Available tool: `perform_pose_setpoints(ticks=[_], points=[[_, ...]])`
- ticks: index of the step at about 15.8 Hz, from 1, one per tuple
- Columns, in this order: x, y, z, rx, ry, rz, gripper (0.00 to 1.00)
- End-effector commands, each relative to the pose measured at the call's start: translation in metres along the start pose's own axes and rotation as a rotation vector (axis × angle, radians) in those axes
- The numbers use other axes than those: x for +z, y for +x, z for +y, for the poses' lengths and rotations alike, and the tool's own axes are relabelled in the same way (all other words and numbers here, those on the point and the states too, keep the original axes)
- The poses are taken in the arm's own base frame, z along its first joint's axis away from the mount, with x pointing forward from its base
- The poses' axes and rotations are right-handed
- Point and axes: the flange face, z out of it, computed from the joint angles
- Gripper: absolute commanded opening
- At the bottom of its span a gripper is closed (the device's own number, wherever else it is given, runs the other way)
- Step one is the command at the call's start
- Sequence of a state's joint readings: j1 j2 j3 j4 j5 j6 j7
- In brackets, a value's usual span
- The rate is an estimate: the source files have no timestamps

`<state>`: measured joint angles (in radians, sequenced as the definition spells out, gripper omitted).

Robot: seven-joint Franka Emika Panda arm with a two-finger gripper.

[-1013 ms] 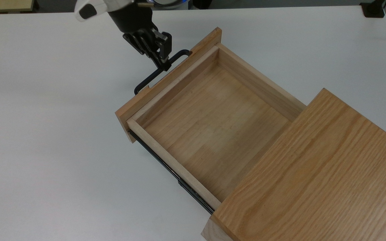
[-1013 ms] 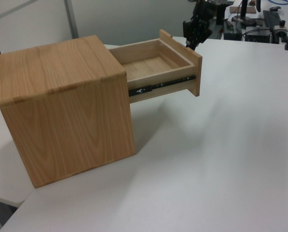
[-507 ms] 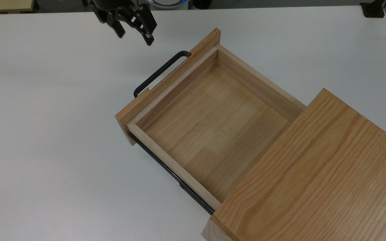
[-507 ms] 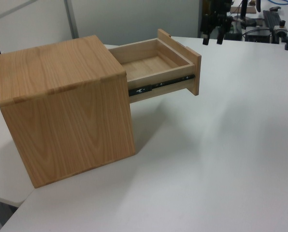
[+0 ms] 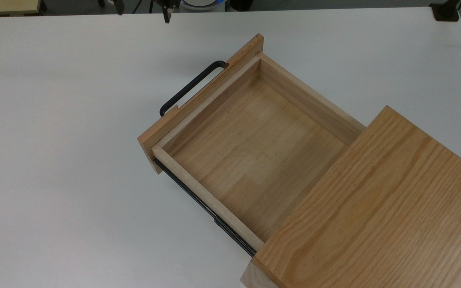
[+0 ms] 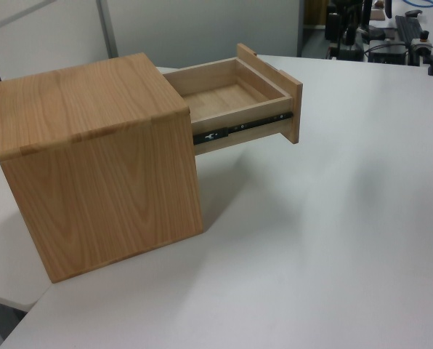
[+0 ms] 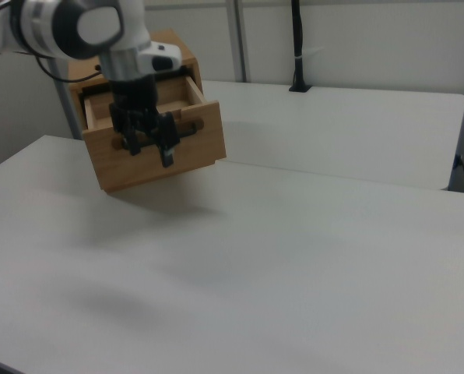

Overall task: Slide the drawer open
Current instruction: 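Open the gripper, release the handle and lift away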

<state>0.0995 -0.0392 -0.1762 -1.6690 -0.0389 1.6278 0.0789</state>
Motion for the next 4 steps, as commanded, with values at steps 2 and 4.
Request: perform_pose_setpoints(ticks=[2,4], points=[[-0.0168,-0.0115,-0.0051,-0.073,-0.093,-0.018,1.0],[-0.0173,-0.0115,-0.0035,-0.071,-0.092,-0.018,1.0]])
